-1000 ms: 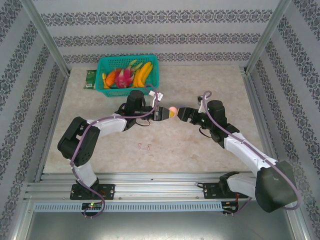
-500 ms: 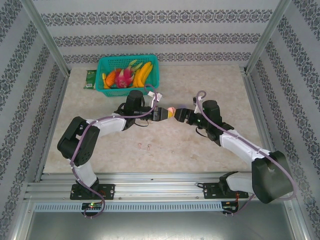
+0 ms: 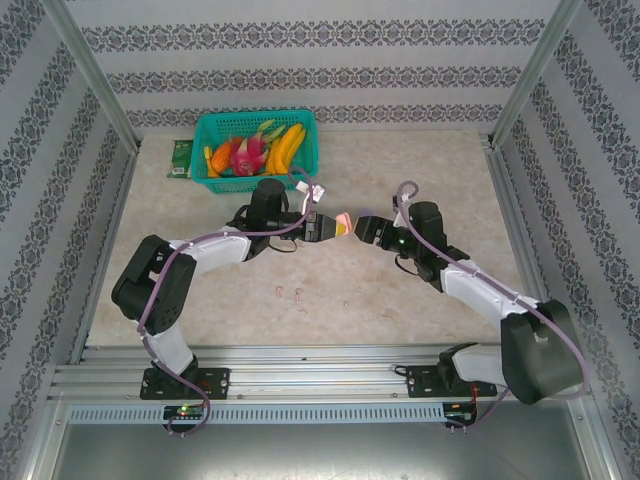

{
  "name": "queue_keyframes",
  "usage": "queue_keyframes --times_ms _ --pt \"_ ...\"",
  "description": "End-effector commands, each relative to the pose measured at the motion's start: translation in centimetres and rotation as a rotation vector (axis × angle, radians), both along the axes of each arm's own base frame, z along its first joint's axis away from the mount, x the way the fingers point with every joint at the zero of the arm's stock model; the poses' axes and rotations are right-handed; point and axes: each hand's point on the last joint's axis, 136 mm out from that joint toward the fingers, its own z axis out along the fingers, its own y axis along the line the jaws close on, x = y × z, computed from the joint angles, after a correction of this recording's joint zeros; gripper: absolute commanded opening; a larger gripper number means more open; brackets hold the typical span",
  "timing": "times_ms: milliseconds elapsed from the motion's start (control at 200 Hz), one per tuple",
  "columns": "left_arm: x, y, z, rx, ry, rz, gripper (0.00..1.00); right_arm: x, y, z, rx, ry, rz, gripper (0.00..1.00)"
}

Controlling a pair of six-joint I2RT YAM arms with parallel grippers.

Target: Insert the wireless bluetooth earbuds into the charging case

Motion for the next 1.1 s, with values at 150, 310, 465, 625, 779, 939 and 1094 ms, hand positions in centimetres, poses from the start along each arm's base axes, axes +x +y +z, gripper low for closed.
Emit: queue_keyframes --times_ms 150,310,465,625,779,939,1094 --pt "-0.5 -0.5 3.1 -0.080 -0.073 -0.063 0.23 -1.8 1.2 3.3 0.123 -0.073 0.137 0.69" --pt "-0.6 -0.7 3.9 -0.114 -0.072 -0.081 0.23 -2.0 2.1 4.0 0.156 -0.077 0.203 0.60" --pt "-0.6 -0.8 4.4 -0.121 -0.078 -0.085 0.23 -1.6 2.3 3.9 0.159 -0.074 0.205 0.55" --pt "-0.6 -0.8 4.3 -0.120 -0.074 -0.086 0.23 -1.4 2.4 3.9 0.163 -0.071 0.206 0.54" --pt "-0.6 -0.8 4.1 -0.117 -0.070 -0.086 0.23 -1.2 2.6 4.0 0.170 -0.072 0.212 0.53" --pt "-0.7 -0.8 4.0 -0.116 -0.066 -0.091 0.23 -1.0 2.8 4.1 0.178 -0.070 0.222 0.51" --pt "-0.6 -1.0 3.6 -0.112 -0.057 -0.096 0.23 -0.8 3.0 4.3 0.185 -0.069 0.231 0.50"
